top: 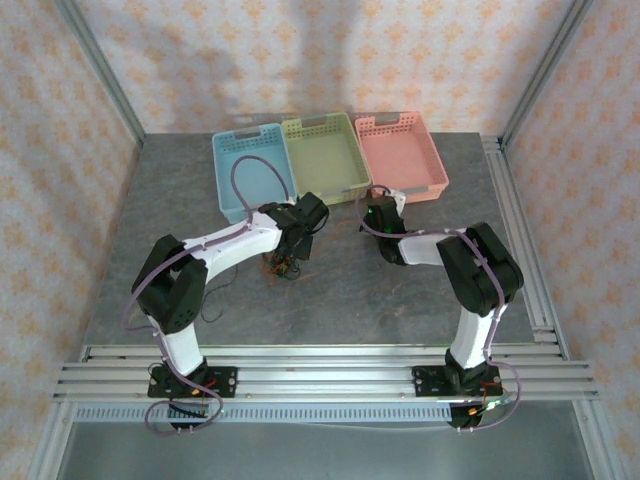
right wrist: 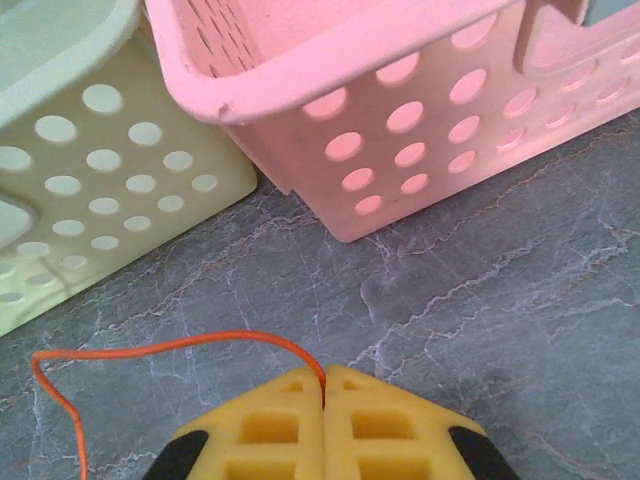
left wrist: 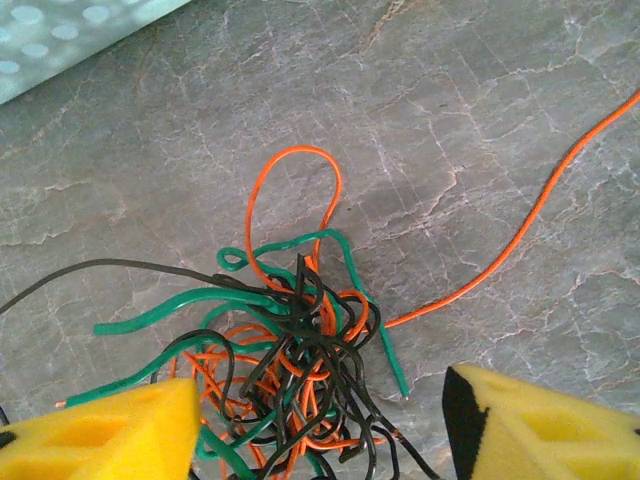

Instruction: Untangle the cables

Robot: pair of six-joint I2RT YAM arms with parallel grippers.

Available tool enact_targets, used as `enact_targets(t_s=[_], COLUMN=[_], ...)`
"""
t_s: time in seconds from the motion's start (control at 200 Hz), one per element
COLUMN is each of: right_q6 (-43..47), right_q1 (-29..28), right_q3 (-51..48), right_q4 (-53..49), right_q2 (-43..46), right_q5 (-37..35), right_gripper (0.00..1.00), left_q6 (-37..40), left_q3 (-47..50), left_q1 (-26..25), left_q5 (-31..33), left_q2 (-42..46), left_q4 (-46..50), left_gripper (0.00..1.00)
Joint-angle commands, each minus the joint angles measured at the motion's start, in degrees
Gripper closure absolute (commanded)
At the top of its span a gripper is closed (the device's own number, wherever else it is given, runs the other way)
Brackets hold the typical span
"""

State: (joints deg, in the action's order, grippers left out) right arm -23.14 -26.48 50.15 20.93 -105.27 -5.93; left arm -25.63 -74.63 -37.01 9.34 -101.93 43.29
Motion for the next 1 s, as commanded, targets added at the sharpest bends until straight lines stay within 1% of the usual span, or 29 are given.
enact_targets(t_s=[0.0,0.1,0.215,0.27,0.33,0.385,0.44,0.455,0.48,0.601,0.656,0.681,0.781,0.866,0.921,0.996], right_q6=[0.49,0.5,0.53,0.53,0.54,0.52,0.48,0.53,0.53,0.49,0.5,0.46,0.49,0.57,0.61,0.56], right_q1=[-0.42,-0.44,-0.43,-0.42,-0.41,-0.41,-0.42,-0.42,-0.42,-0.42,-0.42,-0.46,-0.42,-0.44,-0.43,-0.42], right_q3=[1.22,1.26,1.44,1.53,1.53,1.53,1.61,1.62,1.7,1.84,1.79,1.79,1.71,1.73,1.92,2.16], right_q4=[1.04,1.04,1.12,1.17,1.21,1.26,1.15,1.13,1.09,1.13,1.13,1.12,1.04,1.11,1.05,0.89], right_q2=[-0.99,-1.09,-1.34,-1.43,-1.6,-1.56,-1.62,-1.61,-1.69,-1.86,-1.92,-1.94,-1.83,-1.89,-2.05,-2.2], right_q5=[0.24,0.4,0.9,1.27,1.45,1.53,1.62,1.64,1.71,2.02,2.14,2.13,2.16,2.24,2.48,2.75], right_gripper=[1.0,1.0,1.0,1.0,1.0,1.0,1.0,1.0,1.0,1.0,1.0,1.0,1.0,1.0,1.0,1.0], left_q6=[-0.7,-1.49,-2.31,-3.19,-3.95,-4.6,-4.63,-6.1,-6.36,-6.57,-6.85,-6.96,-6.96,-7.06,-6.97,-6.8], left_q3=[1.72,3.38,5.48,5.92,6.53,6.99,7.32,7.46,7.54,8.02,7.84,7.83,7.83,8.59,9.33,10.22], left_q1=[0.36,0.31,0.27,0.27,0.2,0.03,-0.29,-0.33,-0.35,-0.28,-0.33,-0.25,-0.34,-0.34,-0.34,-0.43], left_q5=[-0.39,-1.16,-3.69,-3.43,-3.2,-1.87,1.29,1.97,2.46,3.19,3.46,3.38,3.07,3.08,2.05,0.19], left_q2=[2.71,4.27,6.66,7.07,7.44,7.76,8.19,8.28,8.39,8.51,8.34,8.26,8.15,8.67,9.19,9.72], left_q4=[1.89,1.49,-0.52,-0.56,-0.59,-0.03,0.94,1.22,1.51,1.66,1.63,1.46,1.34,0.98,0.1,-1.33], left_gripper=[0.31,0.31,0.32,0.35,0.4,0.42,0.44,0.44,0.45,0.45,0.4,0.4,0.48,0.59,0.62,0.61])
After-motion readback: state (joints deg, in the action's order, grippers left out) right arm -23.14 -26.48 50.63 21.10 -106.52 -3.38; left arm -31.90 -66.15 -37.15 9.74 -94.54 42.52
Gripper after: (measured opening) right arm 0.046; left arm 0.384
